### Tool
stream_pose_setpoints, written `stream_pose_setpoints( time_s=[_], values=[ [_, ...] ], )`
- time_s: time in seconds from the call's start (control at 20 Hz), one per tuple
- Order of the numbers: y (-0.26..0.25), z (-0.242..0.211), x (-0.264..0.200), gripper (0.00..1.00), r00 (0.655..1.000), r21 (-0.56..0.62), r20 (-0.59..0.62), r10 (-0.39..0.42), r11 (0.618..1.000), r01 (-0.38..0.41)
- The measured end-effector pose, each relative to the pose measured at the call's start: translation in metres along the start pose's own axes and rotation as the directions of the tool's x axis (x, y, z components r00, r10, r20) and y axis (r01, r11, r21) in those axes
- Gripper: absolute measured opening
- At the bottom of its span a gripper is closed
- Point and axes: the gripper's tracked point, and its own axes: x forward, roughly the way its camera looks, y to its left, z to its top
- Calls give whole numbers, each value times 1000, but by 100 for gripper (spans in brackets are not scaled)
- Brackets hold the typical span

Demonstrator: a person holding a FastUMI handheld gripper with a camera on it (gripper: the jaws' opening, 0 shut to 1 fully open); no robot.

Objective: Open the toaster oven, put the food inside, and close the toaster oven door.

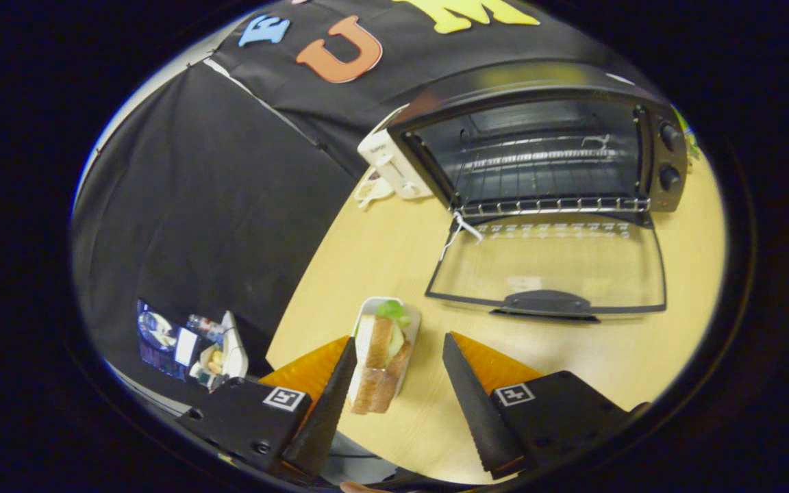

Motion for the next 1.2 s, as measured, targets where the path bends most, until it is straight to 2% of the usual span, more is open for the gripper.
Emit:
stream_pose_setpoints(
  time_s=[0.15, 0.3, 0.5, 0.55, 0.65, 0.8, 1.2],
  values=[
    [8, -15, 13, 84, 994, 52, -88, 60, 997, -55],
    [9, -16, 24, 81, 989, 103, -107, 97, 991, -86],
    [12, -23, 28, 65, 980, 141, -143, 139, 983, -119],
    [13, -25, 29, 63, 977, 147, -154, 146, 981, -123],
    [13, -27, 30, 58, 976, 153, -158, 148, 980, -124],
    [11, -27, 30, 46, 976, 169, -157, 151, 978, -124],
    [24, -26, 18, 35, 973, 179, -117, 201, 968, -179]
  ],
)
